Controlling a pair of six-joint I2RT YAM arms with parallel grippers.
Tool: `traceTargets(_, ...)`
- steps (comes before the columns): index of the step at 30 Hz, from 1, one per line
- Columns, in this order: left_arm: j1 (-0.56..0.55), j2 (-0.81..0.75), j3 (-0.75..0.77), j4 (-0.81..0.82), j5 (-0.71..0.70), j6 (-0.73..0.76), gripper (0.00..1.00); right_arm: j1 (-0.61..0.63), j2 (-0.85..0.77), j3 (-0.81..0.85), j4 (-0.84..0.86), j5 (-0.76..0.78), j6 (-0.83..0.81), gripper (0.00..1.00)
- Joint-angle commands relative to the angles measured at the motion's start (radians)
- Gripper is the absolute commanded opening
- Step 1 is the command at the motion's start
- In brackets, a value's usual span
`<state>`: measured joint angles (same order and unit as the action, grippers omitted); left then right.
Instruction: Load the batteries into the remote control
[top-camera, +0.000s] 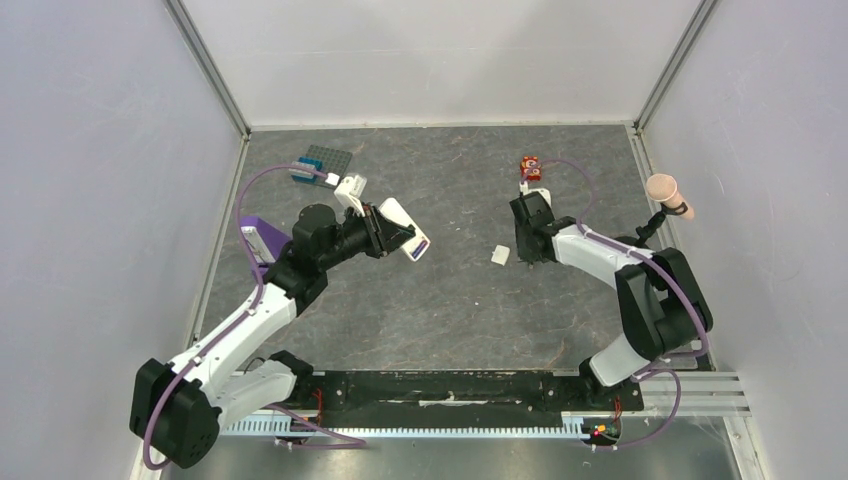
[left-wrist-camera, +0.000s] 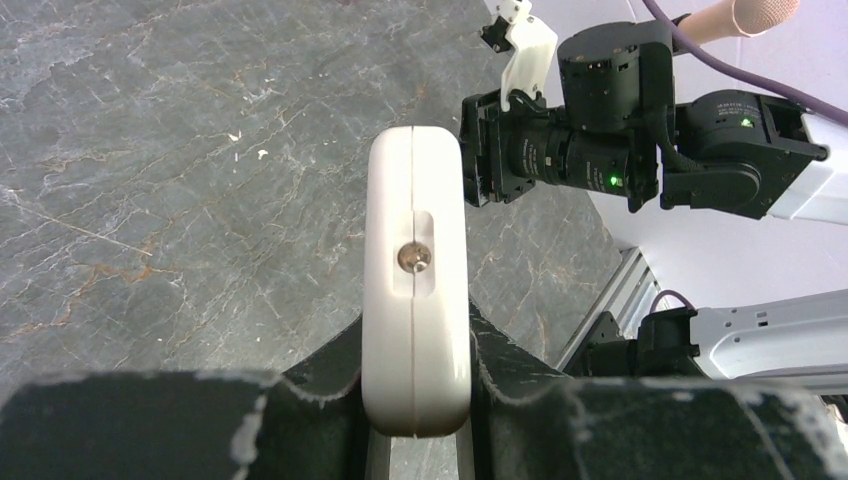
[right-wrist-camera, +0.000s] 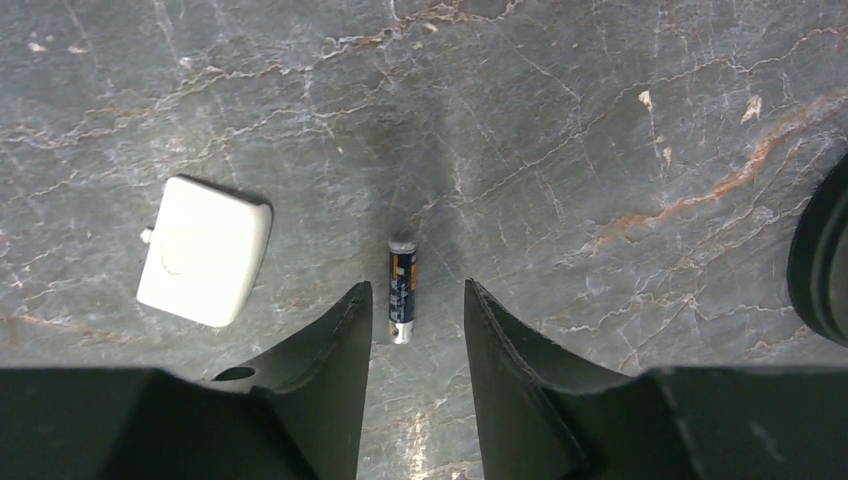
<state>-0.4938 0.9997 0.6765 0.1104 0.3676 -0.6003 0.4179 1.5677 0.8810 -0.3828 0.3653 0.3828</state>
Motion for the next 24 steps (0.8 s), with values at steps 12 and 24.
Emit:
traceTargets(12,0.009,0.011,0.048,0.038,0.022,0.013,0.02,-0.041,0.097,0.061,-0.022,-0.123,-0.059,0.21)
traceTargets(24,0.010,0.025,0.046,0.029,0.043,0.010,0.02,-0.039,0.029,0.016,0.042,-0.377,-0.162,0.00)
